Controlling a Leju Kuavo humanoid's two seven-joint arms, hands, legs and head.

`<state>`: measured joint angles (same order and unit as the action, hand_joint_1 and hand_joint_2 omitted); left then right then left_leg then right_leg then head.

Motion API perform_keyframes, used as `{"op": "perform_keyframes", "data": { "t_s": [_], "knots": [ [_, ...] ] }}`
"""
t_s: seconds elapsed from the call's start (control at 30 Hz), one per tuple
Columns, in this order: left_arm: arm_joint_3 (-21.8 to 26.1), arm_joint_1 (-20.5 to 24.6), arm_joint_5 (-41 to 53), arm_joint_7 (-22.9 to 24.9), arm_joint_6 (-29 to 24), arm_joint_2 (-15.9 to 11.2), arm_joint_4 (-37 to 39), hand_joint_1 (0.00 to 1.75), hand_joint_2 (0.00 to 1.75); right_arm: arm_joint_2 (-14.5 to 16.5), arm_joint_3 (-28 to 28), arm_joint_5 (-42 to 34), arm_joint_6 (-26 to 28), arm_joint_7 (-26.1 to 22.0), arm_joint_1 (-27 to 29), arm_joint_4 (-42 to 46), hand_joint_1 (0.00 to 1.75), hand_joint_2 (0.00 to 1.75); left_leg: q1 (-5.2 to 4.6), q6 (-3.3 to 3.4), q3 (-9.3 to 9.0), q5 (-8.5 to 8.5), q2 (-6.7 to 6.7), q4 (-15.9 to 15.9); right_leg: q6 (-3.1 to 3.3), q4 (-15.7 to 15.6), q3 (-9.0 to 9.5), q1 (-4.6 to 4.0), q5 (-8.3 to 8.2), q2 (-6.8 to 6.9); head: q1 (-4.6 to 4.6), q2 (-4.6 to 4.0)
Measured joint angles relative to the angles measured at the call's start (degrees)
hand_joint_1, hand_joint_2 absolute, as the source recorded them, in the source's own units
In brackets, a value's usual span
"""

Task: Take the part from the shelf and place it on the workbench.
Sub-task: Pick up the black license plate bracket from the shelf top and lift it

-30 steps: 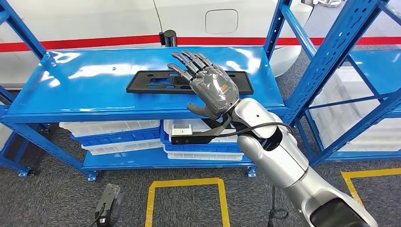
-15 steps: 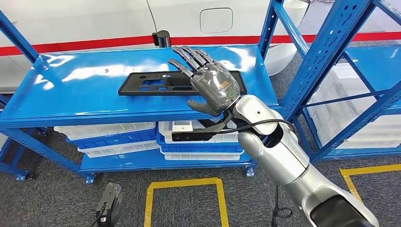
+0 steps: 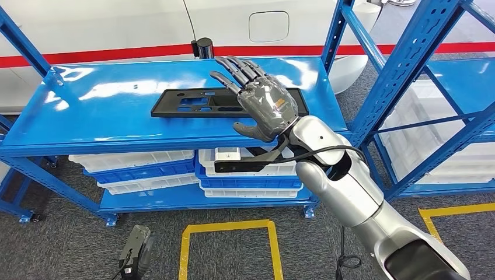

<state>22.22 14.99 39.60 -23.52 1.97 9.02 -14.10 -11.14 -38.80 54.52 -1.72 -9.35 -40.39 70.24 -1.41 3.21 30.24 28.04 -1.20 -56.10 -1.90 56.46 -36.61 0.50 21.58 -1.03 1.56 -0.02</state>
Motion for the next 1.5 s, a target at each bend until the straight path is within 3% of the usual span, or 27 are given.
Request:
{"op": "perform_keyframes", "data": {
  "t_s": [0.07, 0.1, 0.17, 0.23, 0.27, 0.3, 0.37, 0.4, 0.43, 0.53, 0.6, 0.63, 0.7, 0.73, 0.77, 0.8, 0.87, 0.93, 1.0, 1.1, 1.2, 1.27, 1.3, 1.37, 1.43, 1.5],
  "knots": [
    [-0.1, 0.1, -0.2, 0.1, -0.1, 0.0, 0.0, 0.0, 0.0, -0.1, 0.0, 0.0, 0.1, 0.0, -0.1, 0.0, 0.0, 1.75, 0.36, 0.43, -0.71, -0.62, 0.2, 1.1, -0.14, 0.8, -0.44, -0.18, 0.45, 0.13, 0.03, 0.0],
    [-0.2, 0.2, -0.3, 0.1, -0.1, 0.0, 0.0, 0.0, 0.0, -0.1, 0.0, 0.0, 0.2, 0.0, -0.2, 0.0, 0.0, 1.75, 0.6, 0.58, -1.12, -0.92, 0.31, 1.7, -0.12, 2.7, -1.37, -0.27, 1.29, 0.21, 0.05, 0.0],
    [-0.3, 0.3, -0.5, 0.2, -0.1, 0.0, 0.0, 0.0, 0.0, -0.2, 0.0, -0.1, 0.3, 0.0, -0.2, 0.0, 0.0, 1.75, 0.85, 0.66, -1.41, -1.09, 0.43, 2.0, -0.02, 9.9, -5.0, -0.1, 3.99, 0.31, 0.08, 0.0],
    [-0.4, 0.2, -0.5, 0.2, -0.1, 0.0, 0.0, 0.0, 0.0, -0.3, 0.0, -0.1, 0.3, 0.0, 0.1, -0.2, 0.0, 1.75, 1.06, 0.42, -1.49, -0.89, 0.45, 1.9, -0.58, 16.1, -8.3, 0.36, 5.54, 0.37, 0.08, 0.0],
    [-0.5, 0.2, -0.5, 0.2, -0.1, 0.0, 0.0, 0.0, 0.0, -0.4, 0.0, -0.1, 0.3, 0.0, 0.2, -0.2, 0.0, 1.75, 1.24, 0.18, -1.61, -0.69, 0.41, 1.8, -1.2, 16.2, -8.51, 0.63, 5.11, 0.43, 0.07, 0.0],
    [-0.5, 0.2, -0.6, 0.3, -0.2, 0.0, 0.0, 0.0, 0.0, -0.5, 0.0, -0.1, 0.3, 0.0, 0.2, -0.3, 0.0, 1.75, 1.5, -0.16, -1.81, -0.35, 0.36, 1.6, -2.03, 13.7, -7.32, 0.93, 3.74, 0.53, 0.08, 0.0],
    [-0.7, 0.2, -0.6, 0.3, -0.2, 0.0, 0.0, 0.0, 0.0, -0.6, 0.0, -0.1, 0.3, 0.0, 0.2, -0.4, 0.0, 1.75, 1.81, -1.11, -1.99, 0.73, 0.28, 0.8, -3.43, 5.6, -3.04, 1.41, 0.96, 0.75, 0.15, 0.0],
    [-0.7, 0.2, -0.6, 0.3, -0.2, 0.0, 0.0, 0.0, 0.0, -0.6, 0.0, 0.0, 0.3, 0.0, 0.2, -0.4, 0.0, 1.75, 1.82, -1.59, -1.88, 1.26, 0.25, 0.3, -3.48, 2.8, -1.47, 1.5, 0.32, 0.65, 0.15, 0.01],
    [-0.8, 0.2, -0.7, 0.3, -0.3, -0.1, 0.0, 0.0, 0.0, -0.6, 0.0, 0.0, 0.4, 0.0, 0.3, -0.4, 0.0, 1.75, 1.75, -1.95, -1.7, 1.64, 0.2, -0.1, -3.16, 1.5, -0.76, 1.47, 0.38, 0.52, 0.11, 0.01],
    [-0.8, 0.3, -0.8, 0.4, -0.4, -0.1, 0.0, 0.0, 0.0, -0.6, 0.0, 0.0, 0.4, 0.1, 0.6, -0.5, 0.0, 1.75, 1.94, -2.42, -1.52, 2.26, 0.09, -0.4, -1.61, 1.7, -0.65, 1.4, 1.22, 0.16, -0.03, 0.01],
    [-0.8, 0.4, -0.9, 0.4, -0.4, -0.1, 0.0, 0.0, 0.0, -0.6, 0.1, 0.0, 0.4, 0.1, 0.5, -0.4, 0.0, 1.75, 2.11, -2.89, -0.52, 3.63, 0.42, -2.9, -0.68, 1.7, 0.03, 1.61, 1.73, 0.21, -0.1, 0.01],
    [-0.9, 0.5, -0.9, 0.4, -0.4, -0.1, 0.0, 0.0, 0.0, -0.6, 0.1, 0.0, 0.4, 0.1, 0.5, -0.4, 0.0, 1.75, 2.16, -3.15, 1.11, 4.8, 0.64, -6.0, -0.25, 1.7, 0.38, 1.63, 1.97, 0.27, -0.13, 0.0],
    [-0.9, 0.4, -1.0, 0.5, -0.4, 0.0, 0.0, 0.0, 0.0, -0.5, 0.0, 0.0, 0.4, 0.1, 0.5, -0.4, 0.0, 1.75, 2.2, -3.52, 6.1, 7.12, 0.92, -14.0, 0.32, 1.7, 0.74, 1.49, 2.33, 0.38, -0.15, 0.0],
    [-0.9, 0.2, -1.1, 0.5, -0.4, 0.0, 0.0, 0.0, 0.0, -0.5, 0.0, 0.0, 0.4, 0.1, 0.5, -0.4, 0.0, 1.75, 2.21, -3.55, 8.46, 7.4, 0.98, -16.9, 0.49, 1.7, 0.84, 1.4, 2.45, 0.38, -0.16, 0.01],
    [-0.9, 0.1, -1.1, 0.6, -0.4, -0.1, 0.0, 0.0, 0.0, -0.5, -0.1, 0.0, 0.4, 0.1, 0.5, -0.4, 0.0, 1.75, 2.21, -3.46, 9.86, 6.57, 1.0, -17.8, 0.61, 1.7, 0.94, 1.32, 2.55, 0.34, -0.16, 0.01],
    [-0.9, 0.0, -1.2, 0.6, -0.4, -0.1, 0.0, 0.0, 0.0, -0.5, -0.1, 0.0, 0.4, 0.1, 0.6, -0.4, 0.0, 1.75, 2.21, -3.28, 10.14, 4.7, 1.0, -16.4, 0.69, 1.7, 1.08, 1.26, 2.64, 0.3, -0.16, 0.01],
    [-0.9, 0.1, -1.2, 0.6, -0.4, -0.2, 0.0, 0.0, 0.0, -0.5, -0.1, 0.0, 0.4, 0.1, 0.5, -0.4, 0.0, 1.75, 2.16, -2.66, 8.01, -0.37, 1.03, -9.3, 0.64, 1.6, 1.46, 1.17, 2.84, 0.22, -0.15, 0.0],
    [-0.9, 0.1, -1.3, 0.6, -0.4, -0.3, 0.0, 0.0, 0.0, -0.4, -0.1, 0.0, 0.4, 0.1, 0.4, -0.4, 0.0, 1.75, 1.89, -2.29, 5.62, -2.81, 1.02, -3.5, 0.24, 1.7, 1.53, 0.81, 3.07, 0.16, -0.13, 0.0],
    [-0.9, 0.1, -1.4, 0.6, -0.4, -0.3, 0.0, 0.0, 0.0, -0.4, -0.1, 0.0, 0.4, 0.1, 0.4, -0.4, 0.0, 1.75, 1.51, -2.16, 4.93, -2.71, 0.92, -2.1, -0.34, 1.6, 1.44, 0.6, 3.15, 0.16, -0.11, 0.0],
    [-0.9, 0.0, -1.4, 0.6, -0.4, -0.3, 0.0, 0.0, 0.0, -0.5, 0.0, 0.0, 0.4, 0.1, 0.3, -0.4, 0.0, 1.75, 1.62, -1.28, 4.39, -3.17, 0.79, -1.4, -0.86, 3.4, 0.39, 0.78, 4.17, 0.42, -0.03, 0.01],
    [-0.9, 0.0, -1.5, 0.6, -0.4, -0.3, 0.0, 0.0, 0.0, -0.6, 0.0, 0.0, 0.4, 0.1, 0.3, -0.4, 0.0, 1.75, 1.48, -0.57, 4.1, -3.19, 0.77, -1.2, -0.36, 13.6, -4.8, 0.7, 8.1, 0.52, 0.08, 0.0],
    [-0.9, -0.1, -1.5, 0.6, -0.4, -0.3, 0.0, 0.0, 0.0, -0.7, 0.0, 0.0, 0.4, 0.1, 0.6, -0.4, 0.0, 1.75, 1.33, -0.39, 4.02, -3.04, 0.7, -1.3, -0.6, 18.1, -7.38, 0.65, 8.98, 0.52, 0.09, 0.0],
    [-0.9, -0.1, -1.5, 0.6, -0.4, -0.3, 0.0, 0.0, 0.0, -0.8, 0.0, 0.0, 0.4, 0.2, 0.7, -0.4, 0.0, 1.75, 1.29, -0.39, 3.9, -2.94, 0.62, -1.3, -0.98, 16.9, -7.01, 0.64, 8.09, 0.53, 0.09, 0.0],
    [-0.9, -0.1, -1.5, 0.6, -0.4, -0.3, 0.0, 0.0, 0.0, -0.9, 0.0, 0.0, 0.4, 0.2, 0.7, -0.4, 0.0, 1.75, 1.26, -0.59, 3.57, -2.56, 0.46, -1.4, -1.67, 9.2, -3.51, 0.6, 4.73, 0.58, 0.09, 0.0],
    [-1.0, -0.1, -1.5, 0.6, -0.4, -0.2, 0.0, 0.0, 0.0, -0.9, 0.0, 0.0, 0.4, 0.2, 0.6, -0.4, 0.0, 1.75, 1.03, -1.06, 3.52, -2.07, 0.35, -1.8, -1.46, 2.8, -0.27, 0.35, 2.51, 0.64, 0.05, 0.0],
    [-1.1, -0.1, -1.5, 0.6, -0.4, -0.2, 0.0, 0.0, 0.0, -0.9, 0.0, 0.0, 0.4, 0.2, 0.6, -0.4, 0.0, 1.75, 0.91, -1.44, 3.6, -1.83, 0.33, -1.9, -0.82, 1.6, 0.51, 0.04, 2.31, 0.63, 0.0, 0.0]
  ]
}}
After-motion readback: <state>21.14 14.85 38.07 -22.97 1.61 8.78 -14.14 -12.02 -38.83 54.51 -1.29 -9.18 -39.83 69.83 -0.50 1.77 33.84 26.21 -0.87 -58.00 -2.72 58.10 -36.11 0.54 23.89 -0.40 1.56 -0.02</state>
